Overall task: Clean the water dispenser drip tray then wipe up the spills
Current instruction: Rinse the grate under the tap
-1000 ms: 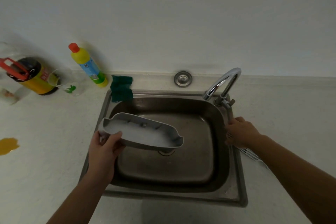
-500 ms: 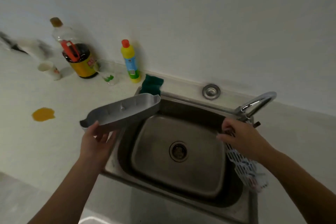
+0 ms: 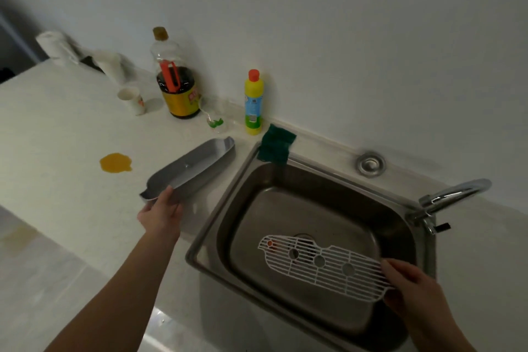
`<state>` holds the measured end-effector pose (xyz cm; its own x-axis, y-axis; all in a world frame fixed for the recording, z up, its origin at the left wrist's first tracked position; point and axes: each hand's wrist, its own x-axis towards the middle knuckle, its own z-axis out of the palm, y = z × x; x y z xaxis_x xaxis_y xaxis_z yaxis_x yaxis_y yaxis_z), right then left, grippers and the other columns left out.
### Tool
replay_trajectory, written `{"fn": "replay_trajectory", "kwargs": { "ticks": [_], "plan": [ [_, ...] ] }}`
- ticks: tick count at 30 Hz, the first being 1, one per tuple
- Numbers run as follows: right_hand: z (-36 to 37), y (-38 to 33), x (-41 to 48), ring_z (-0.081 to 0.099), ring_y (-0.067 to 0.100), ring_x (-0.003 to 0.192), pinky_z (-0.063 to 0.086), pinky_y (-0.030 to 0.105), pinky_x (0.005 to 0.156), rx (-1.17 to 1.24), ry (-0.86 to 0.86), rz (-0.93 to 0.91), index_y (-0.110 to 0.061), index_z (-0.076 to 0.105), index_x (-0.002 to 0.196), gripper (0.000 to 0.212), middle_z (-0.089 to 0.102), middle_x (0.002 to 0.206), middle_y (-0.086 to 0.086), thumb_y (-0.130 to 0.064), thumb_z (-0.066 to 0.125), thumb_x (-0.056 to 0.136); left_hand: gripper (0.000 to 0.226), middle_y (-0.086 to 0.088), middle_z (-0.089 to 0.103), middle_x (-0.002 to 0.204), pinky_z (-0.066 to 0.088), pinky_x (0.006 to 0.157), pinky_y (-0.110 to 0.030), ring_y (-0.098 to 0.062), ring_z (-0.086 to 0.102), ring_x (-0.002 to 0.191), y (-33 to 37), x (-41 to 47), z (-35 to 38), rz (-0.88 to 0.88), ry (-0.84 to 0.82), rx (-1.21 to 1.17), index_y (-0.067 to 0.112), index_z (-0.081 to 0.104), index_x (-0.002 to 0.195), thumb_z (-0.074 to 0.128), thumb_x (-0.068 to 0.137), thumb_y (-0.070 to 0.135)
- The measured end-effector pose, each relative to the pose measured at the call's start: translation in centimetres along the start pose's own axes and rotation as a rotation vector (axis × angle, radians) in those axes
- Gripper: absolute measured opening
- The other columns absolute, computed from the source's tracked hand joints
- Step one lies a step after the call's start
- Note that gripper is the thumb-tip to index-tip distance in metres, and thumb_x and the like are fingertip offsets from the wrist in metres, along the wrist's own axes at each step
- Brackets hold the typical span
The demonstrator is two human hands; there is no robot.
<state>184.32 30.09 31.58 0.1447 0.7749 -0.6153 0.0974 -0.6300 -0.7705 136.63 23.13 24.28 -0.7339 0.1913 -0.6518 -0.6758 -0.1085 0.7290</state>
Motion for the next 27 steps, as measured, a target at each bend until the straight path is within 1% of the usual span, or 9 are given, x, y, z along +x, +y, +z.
{"fn": "replay_trajectory", "kwargs": {
  "ticks": [3,6,8,11,14,16,19,22,27],
  "plan": [
    [1.0,0.9,-0.4,0.065,0.031,0.082,0.051,0.040,0.075,0.083,0.007,0.052,-0.005,0.072,0.101,0.008,0.073,0.094,0.018,-0.006,0.070,0.094,0.059,-0.017,0.072,0.112,0.064,0.066,-0.031,-0.025,0.072,0.082,0.0,1.3,-1.1,0.046,0.079,0.264,0.001,0.068,0.115,0.093,0.074,0.035],
    [1.5,1.1,-0.3,0.065,0.029,0.082,0.052,0.040,0.076,0.122,-0.005,0.073,-0.004,0.071,0.104,0.010,0.073,0.092,0.016,-0.004,0.067,0.095,0.089,-0.023,0.059,0.137,0.063,0.080,-0.037,-0.032,0.068,0.100,0.5,2.2,-1.4,0.039,0.109,0.277,-0.001,0.048,0.147,0.093,0.076,0.025],
    [1.5,1.1,0.0,0.068,0.026,0.080,0.056,0.040,0.072,0.124,-0.001,0.060,-0.005,0.071,0.103,0.010,0.076,0.085,0.014,-0.004,0.068,0.094,0.095,-0.022,0.052,0.146,0.064,0.084,-0.040,-0.036,0.064,0.114,0.7,2.0,-1.3,0.024,0.085,0.260,0.003,0.038,0.154,0.092,0.077,0.017],
    [1.4,0.9,0.3,0.074,0.020,0.069,0.063,0.033,0.062,0.141,-0.018,0.025,-0.005,0.072,0.101,0.008,0.079,0.075,0.007,-0.004,0.067,0.094,0.087,-0.017,0.052,0.141,0.063,0.090,-0.042,-0.033,0.061,0.117,-0.3,-0.1,-0.9,0.039,0.022,0.314,0.017,0.035,0.154,0.087,0.084,0.019],
    [1.2,0.3,0.5,0.075,0.021,0.074,0.064,0.036,0.065,0.169,-0.041,0.017,-0.003,0.071,0.104,0.011,0.079,0.079,0.008,-0.006,0.064,0.097,0.079,-0.010,0.054,0.131,0.056,0.095,-0.041,-0.028,0.060,0.112,-2.5,-3.7,-0.4,0.062,-0.057,0.375,0.026,0.032,0.152,0.080,0.090,0.020],
    [0.9,-0.2,0.8,0.073,0.029,0.088,0.060,0.043,0.074,0.164,-0.053,0.023,-0.004,0.072,0.107,0.014,0.080,0.090,0.012,-0.009,0.064,0.097,0.059,-0.009,0.061,0.125,0.057,0.093,-0.043,-0.027,0.063,0.107,-4.5,-6.6,0.1,0.037,-0.146,0.437,0.023,0.044,0.144,0.075,0.093,0.023],
    [0.2,-1.0,1.2,0.073,0.034,0.098,0.059,0.046,0.080,0.143,-0.059,0.030,-0.005,0.072,0.111,0.019,0.079,0.099,0.015,-0.013,0.063,0.098,0.023,-0.013,0.073,0.113,0.061,0.083,-0.042,-0.029,0.073,0.099,-7.7,-10.8,1.9,-0.079,-0.449,0.529,0.022,0.067,0.116,0.066,0.098,0.035],
    [-0.8,-1.6,2.0,0.072,0.035,0.100,0.059,0.047,0.082,0.153,-0.036,0.044,-0.004,0.072,0.110,0.019,0.078,0.102,0.017,-0.014,0.062,0.098,0.023,-0.006,0.080,0.108,0.065,0.076,-0.040,-0.028,0.079,0.096,-10.1,-13.9,4.3,-0.146,-0.743,0.604,0.030,0.071,0.114,0.058,0.102,0.044],
    [-3.1,-1.8,3.8,0.075,0.034,0.096,0.060,0.046,0.082,0.156,0.003,0.040,-0.006,0.074,0.106,0.015,0.078,0.100,0.017,-0.013,0.063,0.098,0.021,-0.008,0.081,0.099,0.063,0.061,-0.032,-0.026,0.081,0.082,-12.8,-15.3,8.4,-0.137,-0.791,0.668,0.031,0.063,0.125,0.060,0.104,0.029]
  ]
}}
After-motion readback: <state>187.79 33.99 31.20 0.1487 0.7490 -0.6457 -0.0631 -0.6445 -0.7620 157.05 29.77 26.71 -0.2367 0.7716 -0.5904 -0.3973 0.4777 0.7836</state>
